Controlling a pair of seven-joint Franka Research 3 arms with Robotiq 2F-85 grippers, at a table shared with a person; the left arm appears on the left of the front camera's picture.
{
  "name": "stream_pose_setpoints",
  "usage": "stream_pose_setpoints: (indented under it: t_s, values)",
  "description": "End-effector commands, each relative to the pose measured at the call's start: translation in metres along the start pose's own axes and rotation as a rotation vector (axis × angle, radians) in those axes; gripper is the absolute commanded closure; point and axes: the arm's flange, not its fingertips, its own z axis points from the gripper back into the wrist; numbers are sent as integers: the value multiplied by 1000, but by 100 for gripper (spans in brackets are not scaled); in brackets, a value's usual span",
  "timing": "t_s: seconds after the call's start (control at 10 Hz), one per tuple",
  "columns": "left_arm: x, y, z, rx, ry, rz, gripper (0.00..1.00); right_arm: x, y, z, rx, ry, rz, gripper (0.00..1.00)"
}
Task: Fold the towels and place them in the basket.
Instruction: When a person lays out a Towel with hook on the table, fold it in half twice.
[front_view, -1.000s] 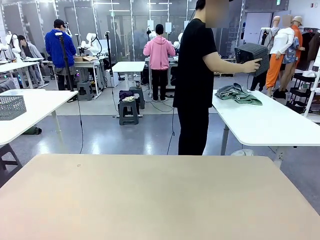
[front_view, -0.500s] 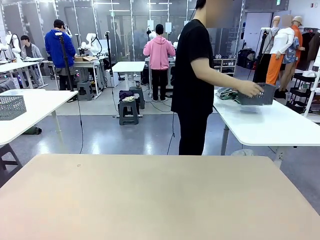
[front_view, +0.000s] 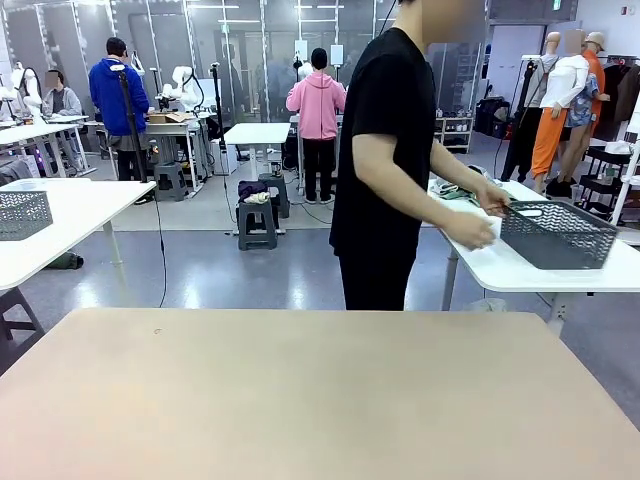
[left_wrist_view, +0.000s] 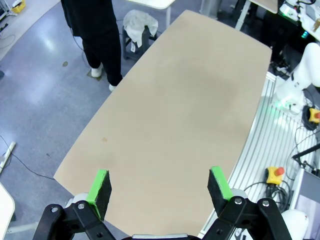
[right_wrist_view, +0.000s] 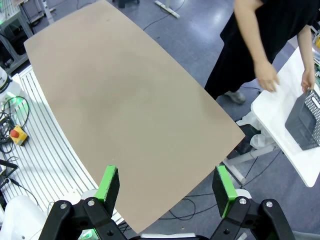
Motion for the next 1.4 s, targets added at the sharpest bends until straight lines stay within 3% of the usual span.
stream_pose_setpoints:
  t_s: [0.0,1.3]
  values:
    - [0,-4,3,-7,38,-6,2,-1,0,0,2,-7,3,6]
    - [-17,-29,15,36,33,37,2,-1,0,0,2,-7,3,6]
